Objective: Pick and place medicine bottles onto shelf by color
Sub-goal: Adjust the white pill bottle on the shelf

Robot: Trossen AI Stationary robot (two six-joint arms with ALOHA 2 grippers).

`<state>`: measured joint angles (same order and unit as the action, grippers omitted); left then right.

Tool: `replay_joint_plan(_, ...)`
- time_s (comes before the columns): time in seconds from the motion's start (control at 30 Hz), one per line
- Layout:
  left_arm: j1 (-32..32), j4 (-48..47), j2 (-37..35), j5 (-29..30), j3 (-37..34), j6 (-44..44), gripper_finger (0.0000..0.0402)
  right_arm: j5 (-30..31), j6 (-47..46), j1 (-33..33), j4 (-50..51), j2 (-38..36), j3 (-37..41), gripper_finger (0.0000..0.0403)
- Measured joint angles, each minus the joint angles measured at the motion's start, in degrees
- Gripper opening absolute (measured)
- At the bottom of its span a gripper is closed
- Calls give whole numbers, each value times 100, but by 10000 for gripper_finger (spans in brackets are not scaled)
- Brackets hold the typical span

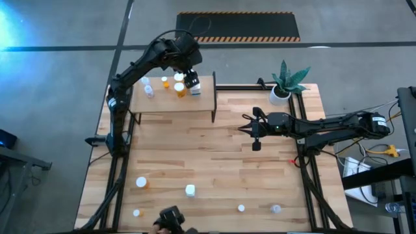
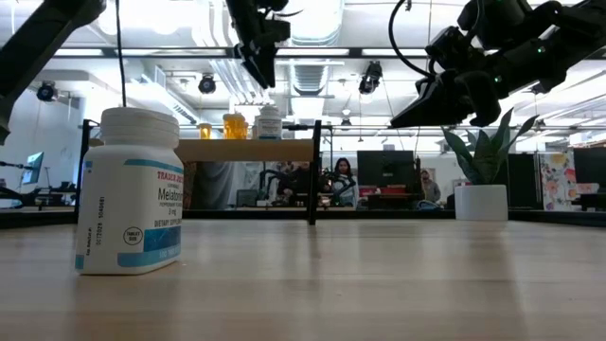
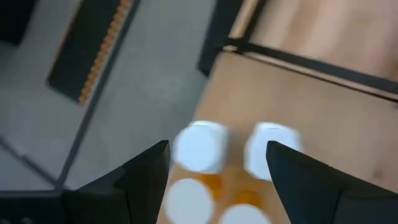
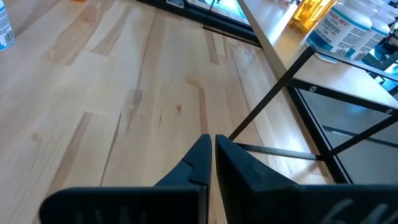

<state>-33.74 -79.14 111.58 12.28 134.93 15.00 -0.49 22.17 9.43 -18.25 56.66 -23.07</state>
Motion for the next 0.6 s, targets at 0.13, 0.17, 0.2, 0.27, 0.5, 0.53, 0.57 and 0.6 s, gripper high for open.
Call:
replay_joint_plan(0.13,-232,-6,96,179,-24,-116,246,0,-4,-1,3,0,0,13)
replay_joint_plan(0.17,-274,-37,125,193,-25,-120,241,0,-4,0,7,0,0,13)
replay_joint_plan(0.2,-310,-28,143,198,-25,-120,234,0,-4,0,13,0,0,13)
replay_joint_plan(0.27,-373,-63,152,196,-28,-120,210,0,-4,0,34,0,0,13)
replay_joint_plan(0.5,-488,-118,152,194,-39,-113,82,0,2,0,32,0,0,13)
replay_joint_plan(0.53,-507,-121,152,194,-41,-113,66,0,2,0,32,0,-2,13)
replay_joint_plan(0.57,-528,-131,152,190,-40,-113,50,0,4,-1,34,0,0,13)
replay_joint_plan(0.6,-546,-148,162,192,-50,-113,36,0,4,-1,34,0,0,13)
